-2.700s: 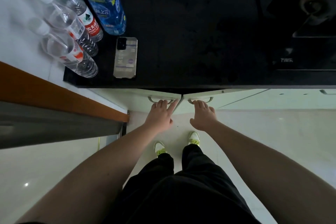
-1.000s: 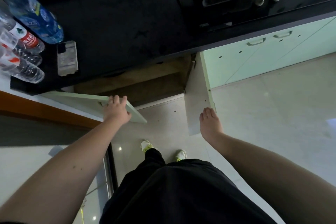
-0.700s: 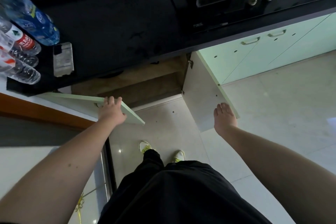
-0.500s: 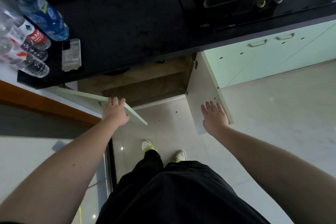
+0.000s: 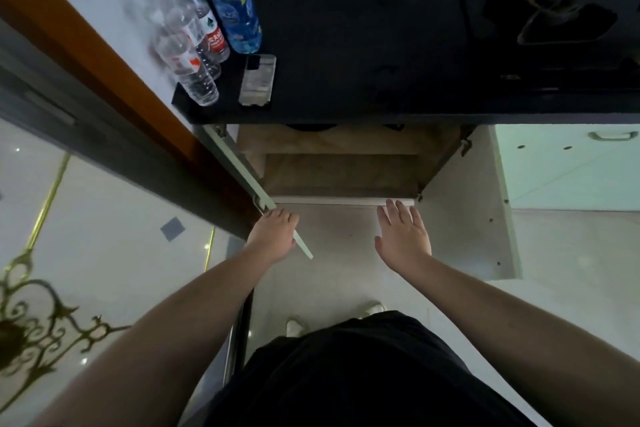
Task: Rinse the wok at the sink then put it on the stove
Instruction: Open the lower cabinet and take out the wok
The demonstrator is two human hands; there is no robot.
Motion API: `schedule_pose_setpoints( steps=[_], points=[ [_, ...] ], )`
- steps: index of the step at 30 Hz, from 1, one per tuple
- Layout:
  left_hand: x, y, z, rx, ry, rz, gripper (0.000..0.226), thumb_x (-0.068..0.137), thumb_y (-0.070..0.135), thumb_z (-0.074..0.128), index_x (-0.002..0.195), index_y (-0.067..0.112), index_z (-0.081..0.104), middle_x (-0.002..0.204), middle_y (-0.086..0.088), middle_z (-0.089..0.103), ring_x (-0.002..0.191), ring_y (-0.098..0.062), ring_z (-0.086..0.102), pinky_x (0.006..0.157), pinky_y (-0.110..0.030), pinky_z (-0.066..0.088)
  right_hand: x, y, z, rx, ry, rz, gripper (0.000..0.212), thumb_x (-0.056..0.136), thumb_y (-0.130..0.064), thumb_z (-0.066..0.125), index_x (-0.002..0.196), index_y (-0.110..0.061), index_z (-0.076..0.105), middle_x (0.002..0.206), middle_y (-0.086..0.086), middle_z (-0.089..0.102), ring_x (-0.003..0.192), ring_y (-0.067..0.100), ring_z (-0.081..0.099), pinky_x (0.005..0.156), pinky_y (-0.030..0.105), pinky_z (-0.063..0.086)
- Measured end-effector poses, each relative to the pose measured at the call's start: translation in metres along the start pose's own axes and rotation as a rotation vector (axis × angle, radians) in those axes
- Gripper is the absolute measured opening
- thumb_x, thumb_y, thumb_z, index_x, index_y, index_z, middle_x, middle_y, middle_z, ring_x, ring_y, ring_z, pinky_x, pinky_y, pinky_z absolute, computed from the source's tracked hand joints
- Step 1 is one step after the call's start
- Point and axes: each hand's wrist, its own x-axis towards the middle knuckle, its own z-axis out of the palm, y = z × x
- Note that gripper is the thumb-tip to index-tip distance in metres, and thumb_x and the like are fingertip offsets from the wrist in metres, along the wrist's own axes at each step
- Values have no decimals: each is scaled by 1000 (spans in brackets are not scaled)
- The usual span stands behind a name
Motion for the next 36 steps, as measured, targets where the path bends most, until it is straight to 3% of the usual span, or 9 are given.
schedule_pose_setpoints(
  steps=[6, 16, 24, 30, 36],
  points=[
    [-50, -40, 32, 117, 24, 78, 41, 95, 29, 42, 129, 8, 50, 133, -12, 50, 130, -28, 41, 112, -40, 31, 8, -67, 0, -24, -21, -61, 65, 98, -33, 33, 154, -12, 8, 162, 9, 5, 149, 27, 4, 120, 42, 0],
    [-116, -116, 79, 247, -62, 62, 54, 100, 29, 32, 141, -5, 40, 152, -23, 31, 147, -36, 11, 120, -48, 15, 9, -152, 10, -94, -51, -136, 65, 100, -37, 28, 155, -12, 5, 162, 10, 5, 149, 28, 5, 121, 43, 6],
    [-137, -155, 84, 226, -128, -33, 56, 99, 27, 31, 146, -3, 35, 159, -18, 18, 150, -27, 5, 121, -38, 8, 18, -199, 9, -105, -63, -186, 66, 100, -40, 28, 155, -14, 5, 163, 7, 4, 149, 25, 4, 120, 42, 6],
    [-136, -166, 81, 259, -242, -137, 54, 98, 30, 31, 143, 2, 41, 158, -17, 21, 148, -28, 10, 121, -40, 9, 20, -199, 5, -114, -39, -183, 66, 100, -43, 28, 155, -14, 6, 163, 6, 6, 149, 24, 5, 121, 41, 6],
    [-117, -168, 65, 273, -221, -213, 44, 94, 22, 39, 135, 12, 50, 139, -12, 45, 126, -27, 44, 106, -42, 30, 13, -184, 2, -98, -21, -139, 67, 100, -44, 30, 155, -15, 6, 163, 8, 7, 149, 25, 5, 121, 41, 7]
  ],
)
